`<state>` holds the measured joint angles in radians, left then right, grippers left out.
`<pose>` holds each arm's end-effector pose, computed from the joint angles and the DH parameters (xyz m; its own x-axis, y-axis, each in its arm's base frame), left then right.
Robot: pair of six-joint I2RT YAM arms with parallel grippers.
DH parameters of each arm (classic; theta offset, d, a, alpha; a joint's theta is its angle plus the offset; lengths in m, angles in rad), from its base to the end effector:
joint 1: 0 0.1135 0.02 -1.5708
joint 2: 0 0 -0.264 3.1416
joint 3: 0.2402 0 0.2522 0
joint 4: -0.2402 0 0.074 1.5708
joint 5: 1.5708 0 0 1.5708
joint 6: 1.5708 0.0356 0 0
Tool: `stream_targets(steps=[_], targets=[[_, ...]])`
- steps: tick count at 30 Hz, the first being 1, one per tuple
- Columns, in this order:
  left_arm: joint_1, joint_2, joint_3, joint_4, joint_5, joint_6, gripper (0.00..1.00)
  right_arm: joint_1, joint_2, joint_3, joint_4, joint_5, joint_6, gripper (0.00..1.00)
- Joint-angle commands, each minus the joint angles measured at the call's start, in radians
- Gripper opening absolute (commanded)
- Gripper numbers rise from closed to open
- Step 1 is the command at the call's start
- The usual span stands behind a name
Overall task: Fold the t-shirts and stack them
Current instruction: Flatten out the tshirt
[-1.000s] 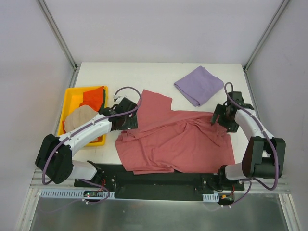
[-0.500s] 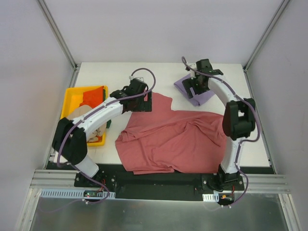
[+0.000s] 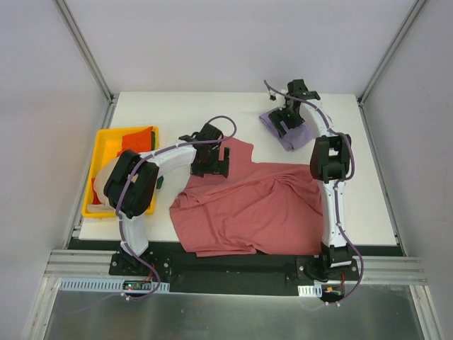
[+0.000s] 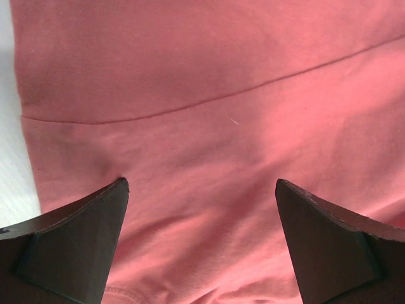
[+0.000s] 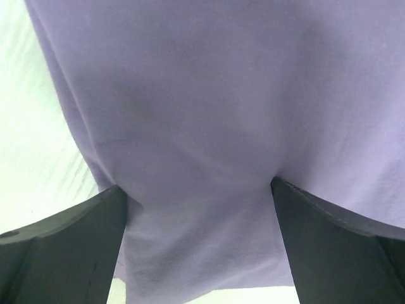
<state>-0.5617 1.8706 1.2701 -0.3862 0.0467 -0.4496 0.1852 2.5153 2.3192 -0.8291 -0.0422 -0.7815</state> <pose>0.3329 -0.2115 0.1854 -0.8766 0.0387 -0.4797 0.1920 0.9422 -0.2747 0.5332 0.1014 0.1857 -0.4517 -0.8006 -0.3938 -0.7377 0.5834 -0.3399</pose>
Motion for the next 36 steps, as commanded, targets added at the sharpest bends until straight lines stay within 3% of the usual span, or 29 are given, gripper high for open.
stream_targets(steps=[1,10,16,24,27,32,36], targets=[[0.037,0.002,0.032,0.015,0.038,-0.006,0.99,-0.062,0.068,0.088,-0.028,0.036,0.155,0.96],[0.071,0.021,0.060,0.013,0.059,-0.021,0.99,-0.182,0.108,0.166,0.034,0.062,0.453,0.96],[0.072,0.059,0.103,0.012,0.081,-0.027,0.99,-0.266,0.065,0.112,0.140,-0.099,0.510,0.96],[0.101,0.038,0.147,-0.031,0.053,-0.012,0.99,-0.274,0.042,0.172,0.219,-0.249,0.489,0.96],[0.100,-0.007,0.137,-0.029,0.062,-0.011,0.99,-0.254,-0.091,0.062,0.226,-0.231,0.467,0.96],[0.097,-0.037,0.112,-0.029,0.169,-0.024,0.99,-0.193,-0.393,-0.231,0.176,-0.049,0.458,0.96],[0.095,-0.011,0.086,-0.036,0.193,-0.050,0.99,-0.164,-0.655,-0.615,0.143,0.012,0.586,0.96]])
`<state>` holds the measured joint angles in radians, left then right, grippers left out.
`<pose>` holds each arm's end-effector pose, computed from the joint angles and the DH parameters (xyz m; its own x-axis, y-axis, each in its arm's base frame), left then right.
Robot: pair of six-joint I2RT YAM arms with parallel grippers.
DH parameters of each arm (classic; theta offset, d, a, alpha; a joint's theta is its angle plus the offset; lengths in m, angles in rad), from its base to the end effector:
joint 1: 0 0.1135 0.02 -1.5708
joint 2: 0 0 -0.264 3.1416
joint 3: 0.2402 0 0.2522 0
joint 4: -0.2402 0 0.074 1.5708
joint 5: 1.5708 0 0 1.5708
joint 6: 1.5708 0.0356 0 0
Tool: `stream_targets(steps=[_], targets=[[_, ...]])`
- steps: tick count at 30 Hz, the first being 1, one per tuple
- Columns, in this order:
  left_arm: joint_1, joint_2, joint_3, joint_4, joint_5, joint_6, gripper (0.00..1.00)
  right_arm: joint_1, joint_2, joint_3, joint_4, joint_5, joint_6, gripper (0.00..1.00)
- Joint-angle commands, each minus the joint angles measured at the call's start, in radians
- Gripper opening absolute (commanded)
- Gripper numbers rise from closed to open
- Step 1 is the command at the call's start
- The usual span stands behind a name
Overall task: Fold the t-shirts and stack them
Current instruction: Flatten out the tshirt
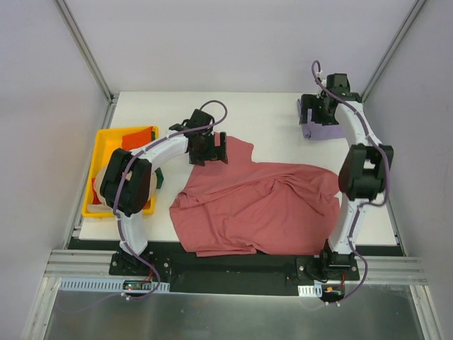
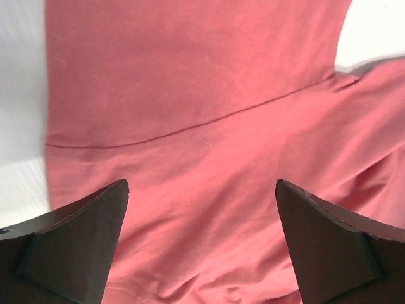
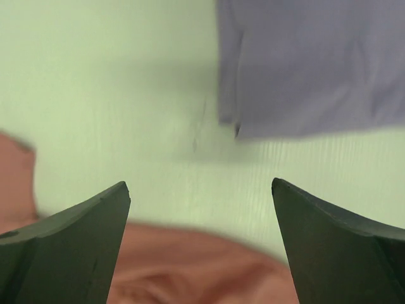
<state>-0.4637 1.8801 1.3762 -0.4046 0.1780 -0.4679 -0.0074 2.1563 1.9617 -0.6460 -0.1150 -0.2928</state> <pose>0.3647 -0.1894 0.2133 -0.8720 -0.0602 -0.4859 0.1617 0.9013 -0.4020 0.4908 0.0005 0.2635 -0.6933 -0.2816 -0.6633 -0.2813 0.9532 -0.1107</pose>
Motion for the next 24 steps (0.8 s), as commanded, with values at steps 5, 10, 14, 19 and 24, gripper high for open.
stream_targets(steps=[5,10,14,19,24], targets=[[-0.007,0.033,-0.016,-0.026,0.152,-0.040,0.99,0.030,-0.464,-0.636,-0.004,0.060,0.222,0.96],[-0.007,0.134,0.069,-0.112,0.121,-0.040,0.99,0.029,-0.481,-0.800,0.086,-0.017,0.273,0.96],[0.005,0.243,0.185,-0.226,0.069,-0.025,0.99,0.032,-0.383,-0.759,0.077,-0.032,0.259,0.96],[0.034,0.330,0.366,-0.315,-0.020,-0.034,0.99,0.030,-0.199,-0.585,0.028,-0.023,0.204,0.96],[0.109,0.490,0.619,-0.427,-0.028,-0.037,0.99,0.030,-0.020,-0.335,-0.061,-0.061,0.162,0.97]])
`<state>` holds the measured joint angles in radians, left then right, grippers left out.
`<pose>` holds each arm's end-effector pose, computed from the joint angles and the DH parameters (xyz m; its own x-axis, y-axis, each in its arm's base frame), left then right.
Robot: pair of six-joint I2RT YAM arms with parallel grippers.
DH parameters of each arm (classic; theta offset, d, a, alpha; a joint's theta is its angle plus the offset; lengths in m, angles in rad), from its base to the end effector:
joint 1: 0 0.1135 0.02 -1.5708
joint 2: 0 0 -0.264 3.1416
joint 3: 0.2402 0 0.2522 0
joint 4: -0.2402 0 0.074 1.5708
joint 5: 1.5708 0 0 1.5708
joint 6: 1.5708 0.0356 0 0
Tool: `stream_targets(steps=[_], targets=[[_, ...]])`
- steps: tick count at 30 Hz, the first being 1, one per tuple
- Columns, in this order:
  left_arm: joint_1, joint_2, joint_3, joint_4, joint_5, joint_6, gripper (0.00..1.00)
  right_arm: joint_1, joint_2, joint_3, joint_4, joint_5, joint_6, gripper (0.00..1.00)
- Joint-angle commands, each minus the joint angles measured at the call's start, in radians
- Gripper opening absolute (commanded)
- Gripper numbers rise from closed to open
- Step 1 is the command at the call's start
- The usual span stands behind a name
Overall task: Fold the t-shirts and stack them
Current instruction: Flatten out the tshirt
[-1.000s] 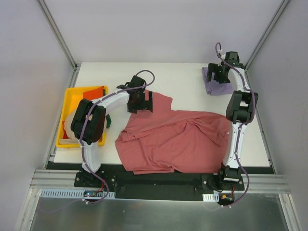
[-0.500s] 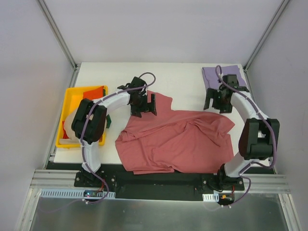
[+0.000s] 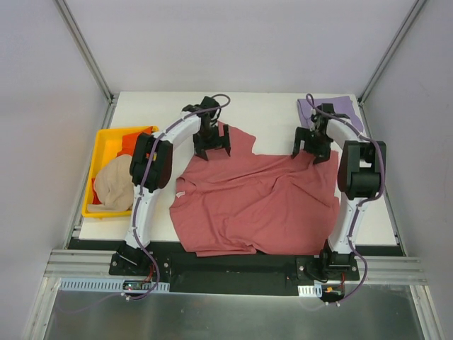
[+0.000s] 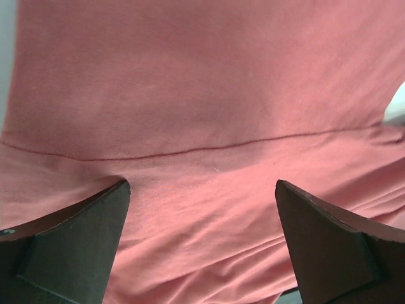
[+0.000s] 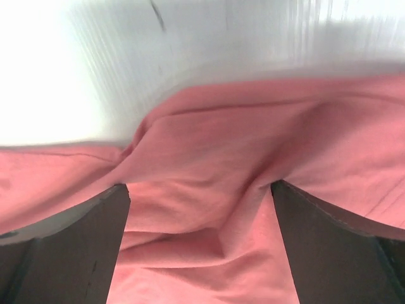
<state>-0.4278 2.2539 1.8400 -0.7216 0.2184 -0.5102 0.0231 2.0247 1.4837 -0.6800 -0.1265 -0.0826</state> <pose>0.4344 -0.2065 0.1761 -0.9583 -0.0870 -0.2720 0.0231 0.9258 -0.3774 0.4139 0.0141 0.1733 -0.9305 -0.1034 -0.3513 -0.1434 0.9856 0.0898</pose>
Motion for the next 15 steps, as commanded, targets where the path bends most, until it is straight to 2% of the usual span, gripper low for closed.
stream_targets(steps=[1,4,9,12,15], targets=[[0.093,0.140,0.207,-0.127,-0.059,-0.002,0.99,0.001,0.133,0.189,-0.033,-0.058,-0.060,0.96],[0.130,0.193,0.318,-0.139,-0.033,-0.027,0.99,0.008,0.193,0.317,-0.082,-0.074,-0.081,0.96],[0.156,0.228,0.415,-0.137,-0.064,-0.034,0.99,0.031,0.197,0.386,-0.078,-0.056,-0.100,0.96],[0.166,0.194,0.413,-0.136,-0.027,-0.011,0.99,0.037,0.100,0.319,-0.047,0.020,-0.097,0.96],[0.162,0.127,0.381,-0.136,-0.109,0.019,0.99,0.014,-0.015,0.210,0.011,0.083,-0.068,0.96]])
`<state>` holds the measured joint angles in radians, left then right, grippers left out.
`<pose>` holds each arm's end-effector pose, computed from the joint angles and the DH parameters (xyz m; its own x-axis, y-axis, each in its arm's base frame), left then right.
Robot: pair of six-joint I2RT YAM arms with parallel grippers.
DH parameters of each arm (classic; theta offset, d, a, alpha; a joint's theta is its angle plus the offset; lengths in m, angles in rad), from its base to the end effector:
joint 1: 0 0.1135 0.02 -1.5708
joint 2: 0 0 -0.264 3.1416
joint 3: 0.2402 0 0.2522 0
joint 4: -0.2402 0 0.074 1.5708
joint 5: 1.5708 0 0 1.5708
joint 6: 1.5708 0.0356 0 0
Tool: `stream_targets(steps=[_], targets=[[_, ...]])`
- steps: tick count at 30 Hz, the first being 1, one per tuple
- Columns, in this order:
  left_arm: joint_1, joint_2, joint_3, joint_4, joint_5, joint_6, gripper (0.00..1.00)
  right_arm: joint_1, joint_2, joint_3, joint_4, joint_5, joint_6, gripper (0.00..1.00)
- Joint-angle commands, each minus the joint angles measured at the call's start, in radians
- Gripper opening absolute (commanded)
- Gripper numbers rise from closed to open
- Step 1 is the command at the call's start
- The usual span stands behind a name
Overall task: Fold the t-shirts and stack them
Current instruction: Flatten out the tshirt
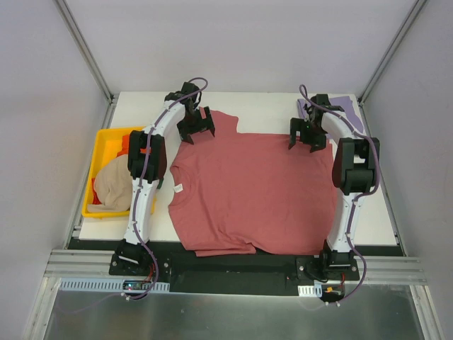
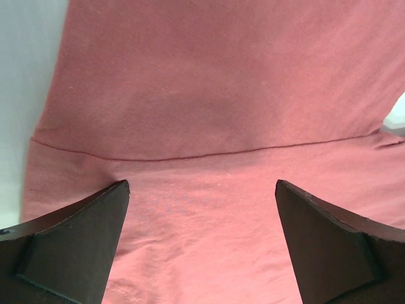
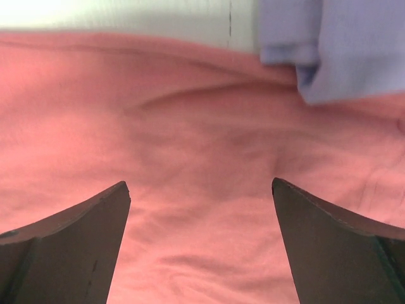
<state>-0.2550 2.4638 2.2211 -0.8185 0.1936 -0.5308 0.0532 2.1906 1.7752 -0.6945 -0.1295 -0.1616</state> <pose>0.5121 -0.1406 0.1833 -0.8998 -0.2788 -0.3357 -0.1358 0.9100 -0.3918 0.4694 0.0296 0.1865 -0.8650 -0.2058 -0.4576 -0.2525 0.9666 0.0426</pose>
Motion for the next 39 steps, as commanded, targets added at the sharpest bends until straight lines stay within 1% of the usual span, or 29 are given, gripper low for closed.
stream_targets(steps=[1,3,5,8,10,12,15,18,20,22,23,24,25,26,27,28,30,31,35,37,39], targets=[[-0.010,-0.104,-0.008,-0.041,-0.106,0.046,0.99,-0.029,-0.198,-0.098,0.026,0.099,0.028,0.96],[-0.010,-0.155,-0.027,-0.041,-0.128,0.066,0.99,-0.050,-0.222,-0.126,0.032,0.103,0.053,0.96],[-0.010,-0.170,-0.035,-0.038,-0.158,0.072,0.99,-0.102,-0.221,-0.140,0.043,0.097,0.054,0.96],[-0.010,-0.132,0.005,-0.034,-0.142,0.098,0.99,-0.133,-0.184,-0.142,0.096,0.065,-0.001,0.96],[-0.009,-0.095,0.043,-0.039,-0.111,0.106,0.99,-0.141,-0.138,-0.102,0.099,0.082,-0.035,0.96],[-0.012,-0.078,0.051,-0.036,-0.092,0.104,0.99,-0.141,-0.076,-0.039,0.073,0.074,-0.074,0.96],[-0.013,-0.057,0.054,-0.038,-0.144,0.103,0.96,-0.141,-0.023,0.015,0.061,0.044,-0.121,0.97],[-0.015,-0.031,0.055,-0.039,-0.144,0.101,0.93,-0.139,0.012,0.029,0.078,-0.021,-0.154,0.99],[-0.023,-0.014,0.057,-0.042,-0.144,0.106,0.92,-0.136,0.023,0.030,0.075,-0.070,-0.179,0.93],[-0.035,-0.003,0.055,-0.048,-0.155,0.109,0.90,-0.125,0.012,0.015,0.075,-0.100,-0.196,0.85],[-0.042,0.003,0.054,-0.053,-0.169,0.114,0.90,-0.116,-0.005,-0.006,0.090,-0.123,-0.206,0.78],[-0.050,0.009,0.057,-0.056,-0.187,0.118,0.87,-0.105,-0.021,-0.029,0.105,-0.149,-0.228,0.69],[-0.055,0.017,0.058,-0.062,-0.187,0.123,0.81,-0.090,-0.044,-0.054,0.116,-0.165,-0.265,0.62],[-0.058,0.021,0.057,-0.067,-0.213,0.124,0.71,-0.076,-0.067,-0.074,0.130,-0.167,-0.294,0.48],[-0.058,0.024,0.055,-0.073,-0.218,0.124,0.55,-0.056,-0.090,-0.095,0.142,-0.156,-0.320,0.37],[-0.058,0.026,0.054,-0.079,-0.238,0.124,0.44,-0.034,-0.115,-0.117,0.159,-0.128,-0.347,0.28],[-0.056,0.023,0.051,-0.079,-0.304,0.141,0.11,0.008,-0.159,-0.144,0.191,-0.032,-0.392,0.16],[-0.055,0.020,0.054,-0.083,-0.336,0.146,0.00,0.026,-0.181,-0.152,0.210,0.050,-0.410,0.13],[-0.047,-0.002,0.083,-0.076,-0.400,0.134,0.00,0.083,-0.258,-0.186,0.300,0.200,-0.457,0.07],[-0.041,0.009,0.121,-0.064,-0.439,0.130,0.00,0.085,-0.282,-0.201,0.390,0.253,-0.454,0.04],[-0.024,0.033,0.173,-0.050,-0.436,0.111,0.00,0.082,-0.289,-0.206,0.464,0.304,-0.460,0.04]])
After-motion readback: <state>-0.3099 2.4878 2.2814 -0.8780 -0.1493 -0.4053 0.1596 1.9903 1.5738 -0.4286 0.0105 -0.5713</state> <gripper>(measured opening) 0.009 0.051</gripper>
